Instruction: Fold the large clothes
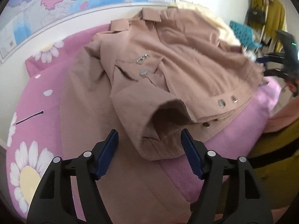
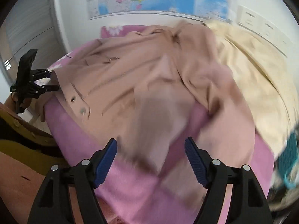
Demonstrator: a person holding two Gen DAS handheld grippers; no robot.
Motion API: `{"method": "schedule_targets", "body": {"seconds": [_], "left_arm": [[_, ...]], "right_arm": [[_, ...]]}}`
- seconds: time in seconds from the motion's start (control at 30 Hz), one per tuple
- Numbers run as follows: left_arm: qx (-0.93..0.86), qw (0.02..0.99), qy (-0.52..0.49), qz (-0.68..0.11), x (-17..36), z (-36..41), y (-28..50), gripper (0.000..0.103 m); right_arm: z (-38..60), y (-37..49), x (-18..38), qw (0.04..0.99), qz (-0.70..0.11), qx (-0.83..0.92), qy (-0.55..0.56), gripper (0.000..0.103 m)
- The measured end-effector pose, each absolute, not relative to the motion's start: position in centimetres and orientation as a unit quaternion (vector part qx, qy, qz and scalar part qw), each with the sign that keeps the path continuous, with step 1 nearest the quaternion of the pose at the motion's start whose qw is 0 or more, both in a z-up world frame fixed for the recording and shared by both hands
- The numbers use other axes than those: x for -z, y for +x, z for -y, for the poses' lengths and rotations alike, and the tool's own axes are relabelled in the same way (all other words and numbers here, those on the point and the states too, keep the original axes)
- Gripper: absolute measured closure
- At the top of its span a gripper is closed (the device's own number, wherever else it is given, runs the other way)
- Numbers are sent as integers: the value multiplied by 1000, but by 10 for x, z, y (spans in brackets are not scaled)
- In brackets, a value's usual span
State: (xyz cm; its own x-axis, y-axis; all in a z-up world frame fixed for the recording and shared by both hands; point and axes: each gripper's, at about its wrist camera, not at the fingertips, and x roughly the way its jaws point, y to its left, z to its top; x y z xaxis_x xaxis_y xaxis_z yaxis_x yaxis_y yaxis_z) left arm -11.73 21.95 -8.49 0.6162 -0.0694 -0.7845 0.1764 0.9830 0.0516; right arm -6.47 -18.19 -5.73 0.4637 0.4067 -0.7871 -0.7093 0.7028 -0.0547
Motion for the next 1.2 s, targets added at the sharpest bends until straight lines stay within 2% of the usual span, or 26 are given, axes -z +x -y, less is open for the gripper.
{"method": "schedule_targets", "body": {"seconds": [0.1,0.17,0.2,0.23,0.27,0.37,0.47,0.53,0.63,0.73,0.8,0.87,0.9,0.93,0.97,1.0,1.1,1.2], "left_arm": [[54,893,74,-441,91,-212,-111,52],[45,897,70,-434,90,-209,-107,59],[38,898,67,-433,90,-208,-104,70],[26,900,64,-430,89,-207,-103,78],[10,902,59,-427,87,-208,-100,99],[-29,915,14,-402,70,-227,-105,99],[-41,929,-39,-365,37,-259,-129,99],[-48,935,-44,-348,19,-270,-144,99],[-35,945,-19,-325,-2,-270,-170,98],[-8,937,46,-347,4,-249,-176,98],[13,919,83,-385,23,-234,-175,98],[12,898,121,-423,46,-225,-169,96],[21,896,127,-424,49,-225,-171,92],[28,901,126,-414,47,-229,-176,90],[42,906,112,-405,40,-238,-182,79],[60,915,98,-386,30,-247,-191,62],[87,941,74,-318,-3,-265,-213,48],[70,957,87,-268,-31,-268,-206,40]], "right_arm": [[175,-75,74,859,-373,-285,-205,33],[173,-77,84,868,-363,-264,-214,49],[168,-70,87,876,-358,-249,-207,61],[174,-69,94,881,-356,-241,-199,80],[176,-65,97,883,-360,-239,-183,96],[184,-58,92,880,-379,-265,-104,100],[202,-76,67,865,-388,-317,-21,100],[209,-94,56,856,-386,-343,-5,100],[217,-111,62,835,-415,-361,15,99],[219,-111,89,819,-462,-340,10,98],[216,-111,103,817,-480,-318,-20,92],[219,-108,106,814,-490,-310,-29,77],[223,-107,103,816,-494,-296,-45,57],[225,-106,100,815,-495,-293,-60,47],[228,-107,94,814,-495,-293,-83,45],[233,-110,85,809,-493,-301,-109,40],[246,-111,58,813,-468,-317,-138,36],[254,-91,17,843,-404,-337,-112,34]]}}
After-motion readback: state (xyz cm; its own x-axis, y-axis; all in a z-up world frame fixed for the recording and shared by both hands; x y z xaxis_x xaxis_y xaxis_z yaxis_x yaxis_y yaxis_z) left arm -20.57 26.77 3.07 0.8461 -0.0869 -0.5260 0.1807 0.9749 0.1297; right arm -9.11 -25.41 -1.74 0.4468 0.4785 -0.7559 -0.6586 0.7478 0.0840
